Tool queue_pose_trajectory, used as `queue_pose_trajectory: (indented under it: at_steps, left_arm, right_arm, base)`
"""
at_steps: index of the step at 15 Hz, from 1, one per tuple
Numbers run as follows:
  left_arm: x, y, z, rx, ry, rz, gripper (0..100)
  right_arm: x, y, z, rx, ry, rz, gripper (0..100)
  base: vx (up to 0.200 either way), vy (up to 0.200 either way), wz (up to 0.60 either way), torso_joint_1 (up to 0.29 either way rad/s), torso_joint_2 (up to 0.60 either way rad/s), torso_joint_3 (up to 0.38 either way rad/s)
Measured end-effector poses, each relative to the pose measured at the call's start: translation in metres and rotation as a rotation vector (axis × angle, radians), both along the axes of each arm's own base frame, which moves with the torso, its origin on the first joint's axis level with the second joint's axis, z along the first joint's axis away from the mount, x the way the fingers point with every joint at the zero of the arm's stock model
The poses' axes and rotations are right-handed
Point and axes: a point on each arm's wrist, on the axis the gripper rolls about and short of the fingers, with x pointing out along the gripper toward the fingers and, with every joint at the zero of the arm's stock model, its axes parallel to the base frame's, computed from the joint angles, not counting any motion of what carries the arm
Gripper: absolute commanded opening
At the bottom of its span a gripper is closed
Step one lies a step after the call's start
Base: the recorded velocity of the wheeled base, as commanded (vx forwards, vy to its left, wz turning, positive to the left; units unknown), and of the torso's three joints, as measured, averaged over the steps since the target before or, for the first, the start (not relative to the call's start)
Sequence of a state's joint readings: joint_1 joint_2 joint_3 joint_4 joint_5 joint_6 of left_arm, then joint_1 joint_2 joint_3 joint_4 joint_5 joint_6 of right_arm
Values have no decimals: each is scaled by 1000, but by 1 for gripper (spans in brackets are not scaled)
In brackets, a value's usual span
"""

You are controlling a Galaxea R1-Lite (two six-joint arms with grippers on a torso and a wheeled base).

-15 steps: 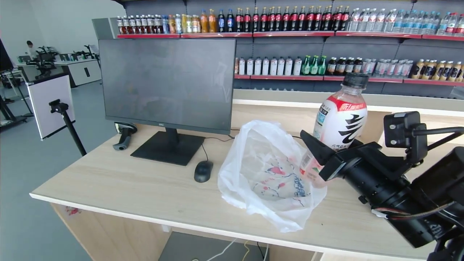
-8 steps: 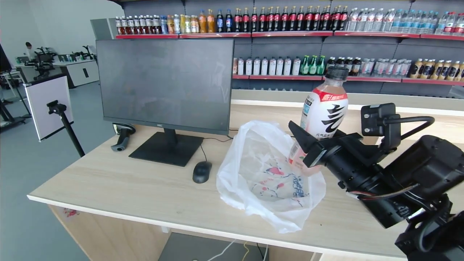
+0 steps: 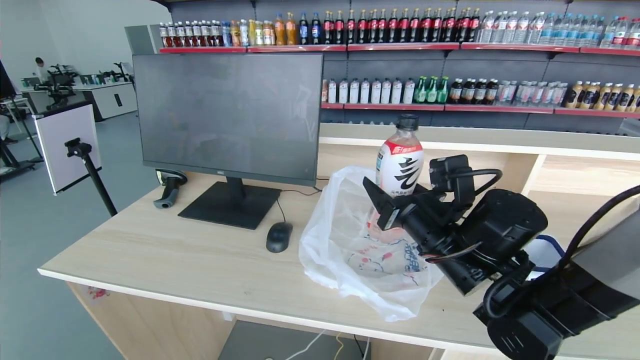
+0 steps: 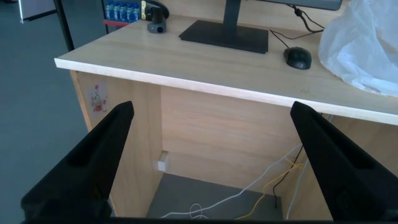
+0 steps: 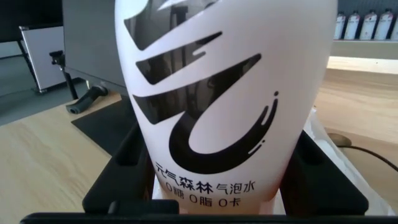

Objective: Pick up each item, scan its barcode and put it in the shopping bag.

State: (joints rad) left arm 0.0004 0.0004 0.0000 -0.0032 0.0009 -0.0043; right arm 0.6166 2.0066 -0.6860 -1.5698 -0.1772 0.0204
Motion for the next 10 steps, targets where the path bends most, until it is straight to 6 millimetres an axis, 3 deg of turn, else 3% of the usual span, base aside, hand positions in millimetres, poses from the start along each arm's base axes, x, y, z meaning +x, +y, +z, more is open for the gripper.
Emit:
queue_pose_trajectory:
  at_steps: [10]
  left_arm:
    - [0, 0, 0, 1, -1, 0, 100]
  right_arm:
    - [37, 24, -36, 2, 38, 1, 0]
  base:
    - [0, 0, 0, 0, 0, 0]
